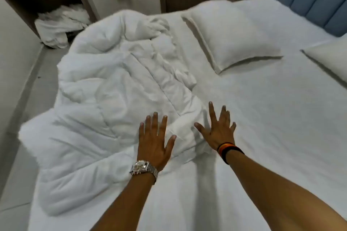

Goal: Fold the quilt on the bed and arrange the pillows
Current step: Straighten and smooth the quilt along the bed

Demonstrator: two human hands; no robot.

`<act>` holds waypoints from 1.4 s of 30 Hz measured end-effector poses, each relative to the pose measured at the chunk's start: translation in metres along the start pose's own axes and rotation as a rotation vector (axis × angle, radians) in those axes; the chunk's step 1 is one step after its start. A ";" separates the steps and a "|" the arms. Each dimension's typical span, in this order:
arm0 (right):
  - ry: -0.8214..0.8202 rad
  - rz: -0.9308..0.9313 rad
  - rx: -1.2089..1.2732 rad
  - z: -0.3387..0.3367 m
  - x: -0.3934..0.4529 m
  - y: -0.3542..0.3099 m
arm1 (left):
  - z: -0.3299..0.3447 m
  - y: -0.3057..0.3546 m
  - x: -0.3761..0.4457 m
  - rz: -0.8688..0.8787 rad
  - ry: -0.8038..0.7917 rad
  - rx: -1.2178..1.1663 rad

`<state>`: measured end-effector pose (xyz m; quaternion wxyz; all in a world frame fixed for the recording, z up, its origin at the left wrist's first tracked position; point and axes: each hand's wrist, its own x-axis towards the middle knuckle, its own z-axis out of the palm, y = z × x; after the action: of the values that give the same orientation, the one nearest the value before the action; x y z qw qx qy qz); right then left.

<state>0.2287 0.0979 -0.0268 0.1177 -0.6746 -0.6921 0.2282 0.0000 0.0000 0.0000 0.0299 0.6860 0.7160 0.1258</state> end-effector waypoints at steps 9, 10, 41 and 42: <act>-0.081 0.074 0.446 0.073 0.033 -0.001 | 0.093 -0.014 0.033 -0.100 0.044 0.107; -0.079 0.062 0.443 0.078 0.026 -0.003 | 0.094 -0.015 0.033 -0.117 0.021 0.101; -0.030 0.217 0.373 -0.079 -0.409 0.237 | 0.057 0.226 -0.302 0.175 -0.299 -0.048; -0.055 0.252 0.346 -0.077 -0.418 0.249 | 0.064 0.234 -0.314 0.197 -0.345 -0.031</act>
<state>0.5101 -0.3065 -0.0181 0.1832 -0.7190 -0.5558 0.3748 0.2597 -0.2961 -0.0506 0.1503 0.7637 0.6276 0.0194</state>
